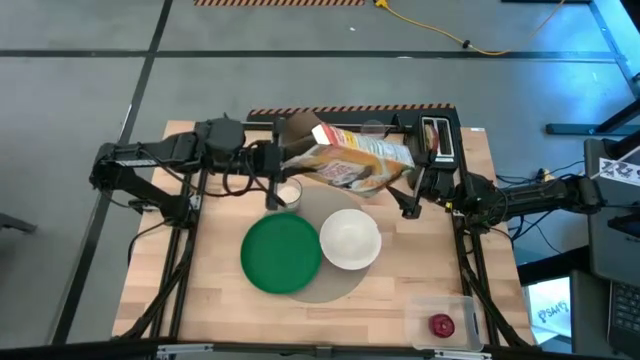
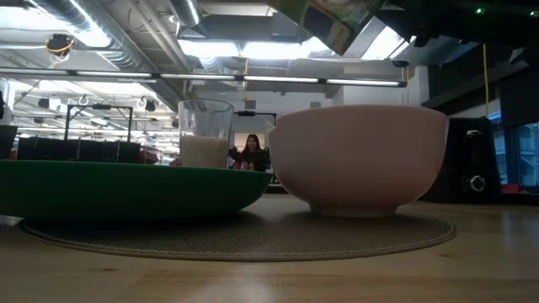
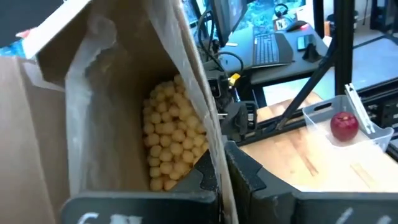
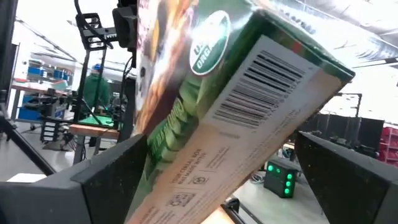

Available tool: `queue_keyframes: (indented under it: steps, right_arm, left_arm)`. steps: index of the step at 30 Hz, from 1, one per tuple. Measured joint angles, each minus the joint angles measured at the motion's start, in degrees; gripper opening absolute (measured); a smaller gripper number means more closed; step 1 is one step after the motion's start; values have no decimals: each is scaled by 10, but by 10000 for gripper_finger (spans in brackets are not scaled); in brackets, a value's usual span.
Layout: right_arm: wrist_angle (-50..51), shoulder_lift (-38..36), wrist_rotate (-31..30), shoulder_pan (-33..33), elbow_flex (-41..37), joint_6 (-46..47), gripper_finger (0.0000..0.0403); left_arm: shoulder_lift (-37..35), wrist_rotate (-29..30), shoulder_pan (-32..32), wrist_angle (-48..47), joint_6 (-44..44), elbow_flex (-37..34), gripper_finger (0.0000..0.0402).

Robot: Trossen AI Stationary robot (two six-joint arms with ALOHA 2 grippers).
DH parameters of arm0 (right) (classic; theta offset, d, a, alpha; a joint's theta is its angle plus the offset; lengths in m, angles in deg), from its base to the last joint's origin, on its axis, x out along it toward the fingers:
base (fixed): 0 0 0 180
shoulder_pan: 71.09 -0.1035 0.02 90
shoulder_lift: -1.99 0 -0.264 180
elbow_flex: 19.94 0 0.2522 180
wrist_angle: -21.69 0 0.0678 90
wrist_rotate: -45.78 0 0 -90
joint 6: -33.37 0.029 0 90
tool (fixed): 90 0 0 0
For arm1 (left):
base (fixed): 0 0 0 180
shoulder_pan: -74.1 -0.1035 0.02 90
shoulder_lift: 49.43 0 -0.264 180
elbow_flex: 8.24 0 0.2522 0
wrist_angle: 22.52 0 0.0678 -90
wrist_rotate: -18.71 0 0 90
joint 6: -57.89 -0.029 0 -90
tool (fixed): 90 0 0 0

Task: Arrange a breakfast setting
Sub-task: Pour the cereals from cereal box into the white bowl

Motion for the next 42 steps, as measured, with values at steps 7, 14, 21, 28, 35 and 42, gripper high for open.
queue_keyframes:
  steps: [7, 14, 21, 28, 35, 42]
  right_arm:
    - [3, 1, -6, 0, 0, 1, 395]
    - [7, 4, -17, 1, 0, 6, 395]
    - [2, 4, 24, 0, 0, 22, 395]
    - [7, 4, 81, 0, 0, 51, 395]
    - [-1, 10, 130, 53, 0, 92, 395]
    - [-15, 57, 233, 83, 38, 92, 395]
  left_arm:
    - [-3, 37, 8, -10, 0, 0, 0]
    - [-3, 16, 7, -16, -18, 0, 0]
    - [-3, -39, 10, -15, -59, 0, 0]
    - [-3, -51, 14, -15, -103, 0, 0]
    - [-3, -48, 14, -18, -116, 0, 0]
    - [3, -51, 9, -17, -116, 0, 0]
